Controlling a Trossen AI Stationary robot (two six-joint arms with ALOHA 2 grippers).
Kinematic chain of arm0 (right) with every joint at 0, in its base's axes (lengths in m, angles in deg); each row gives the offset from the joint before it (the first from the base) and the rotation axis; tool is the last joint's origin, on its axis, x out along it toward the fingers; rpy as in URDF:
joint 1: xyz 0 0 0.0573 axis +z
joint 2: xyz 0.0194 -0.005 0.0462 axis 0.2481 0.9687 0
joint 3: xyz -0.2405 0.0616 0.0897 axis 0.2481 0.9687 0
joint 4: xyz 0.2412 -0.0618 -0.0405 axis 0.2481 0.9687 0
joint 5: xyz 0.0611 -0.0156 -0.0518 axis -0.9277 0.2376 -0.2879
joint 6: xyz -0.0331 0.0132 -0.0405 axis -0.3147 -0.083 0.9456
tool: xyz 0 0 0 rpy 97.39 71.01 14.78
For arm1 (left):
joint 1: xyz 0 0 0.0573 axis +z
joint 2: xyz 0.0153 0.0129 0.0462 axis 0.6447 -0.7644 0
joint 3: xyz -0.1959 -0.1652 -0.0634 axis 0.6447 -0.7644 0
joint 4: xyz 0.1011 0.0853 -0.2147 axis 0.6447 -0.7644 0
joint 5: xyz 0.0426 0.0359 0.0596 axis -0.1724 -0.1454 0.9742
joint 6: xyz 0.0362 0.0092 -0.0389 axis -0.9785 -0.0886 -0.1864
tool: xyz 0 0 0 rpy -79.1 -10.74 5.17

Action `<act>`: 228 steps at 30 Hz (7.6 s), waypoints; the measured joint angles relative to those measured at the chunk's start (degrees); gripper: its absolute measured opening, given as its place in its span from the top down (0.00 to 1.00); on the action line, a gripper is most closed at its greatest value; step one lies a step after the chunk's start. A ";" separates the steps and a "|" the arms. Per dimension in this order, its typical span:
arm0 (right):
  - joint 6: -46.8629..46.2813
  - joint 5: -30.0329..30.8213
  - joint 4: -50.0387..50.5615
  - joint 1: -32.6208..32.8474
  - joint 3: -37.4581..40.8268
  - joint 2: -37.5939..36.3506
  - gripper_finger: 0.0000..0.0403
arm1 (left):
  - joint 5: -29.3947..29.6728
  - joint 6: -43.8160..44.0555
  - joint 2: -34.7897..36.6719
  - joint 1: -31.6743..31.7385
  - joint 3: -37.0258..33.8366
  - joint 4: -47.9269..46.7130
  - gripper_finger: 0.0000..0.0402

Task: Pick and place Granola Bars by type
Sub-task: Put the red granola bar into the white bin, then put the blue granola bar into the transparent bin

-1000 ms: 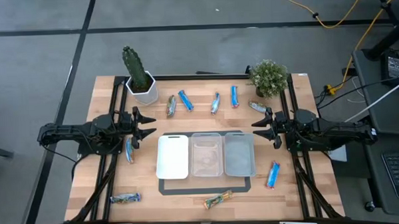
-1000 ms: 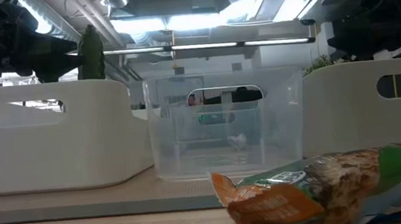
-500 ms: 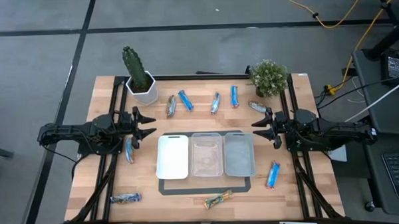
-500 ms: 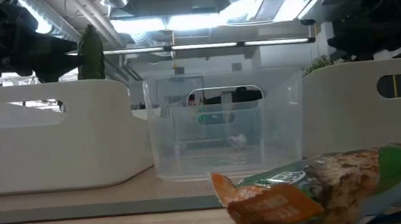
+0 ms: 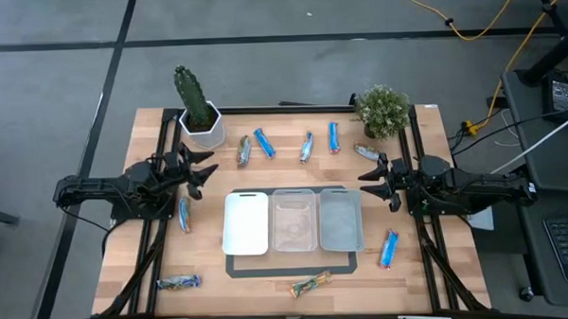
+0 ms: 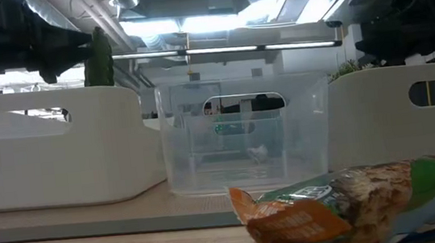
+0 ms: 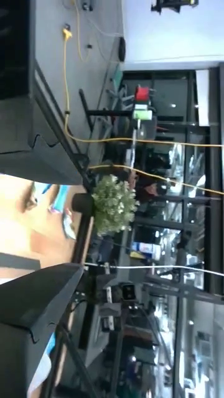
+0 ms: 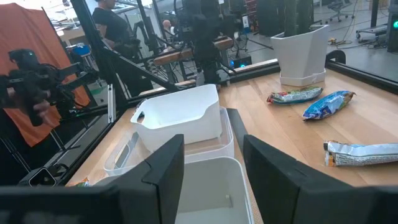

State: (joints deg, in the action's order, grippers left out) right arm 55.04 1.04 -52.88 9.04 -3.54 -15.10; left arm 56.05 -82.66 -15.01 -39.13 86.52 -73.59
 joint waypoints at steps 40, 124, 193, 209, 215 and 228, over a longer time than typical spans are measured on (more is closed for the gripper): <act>3.12 14.09 -3.50 -0.02 0.01 -0.02 0.58 | 19.69 -4.95 -64.70 5.00 86.94 -50.66 0.54; 1.51 14.10 -2.04 -0.02 0.01 -0.02 0.58 | -11.63 27.84 -76.92 9.60 86.15 -66.65 0.95; -1.60 14.05 -1.75 -0.01 0.00 -0.01 0.58 | -22.79 59.46 -73.10 -19.22 53.70 -46.35 0.42; -1.51 14.05 -1.77 0.00 0.02 0.00 0.58 | -24.57 66.00 -59.28 -40.49 53.77 -31.57 0.49; -1.51 14.05 -1.75 -0.02 0.02 0.00 0.58 | -25.04 81.38 -59.94 -46.97 53.77 -42.51 0.54; -1.88 14.05 -0.78 -0.01 0.01 0.00 0.58 | -17.21 100.37 -72.00 -63.76 53.77 -50.02 0.65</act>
State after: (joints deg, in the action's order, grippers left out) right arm 53.16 15.10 -53.66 9.03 -3.54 -15.10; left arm 38.84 17.70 -87.01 -102.90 140.29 -123.61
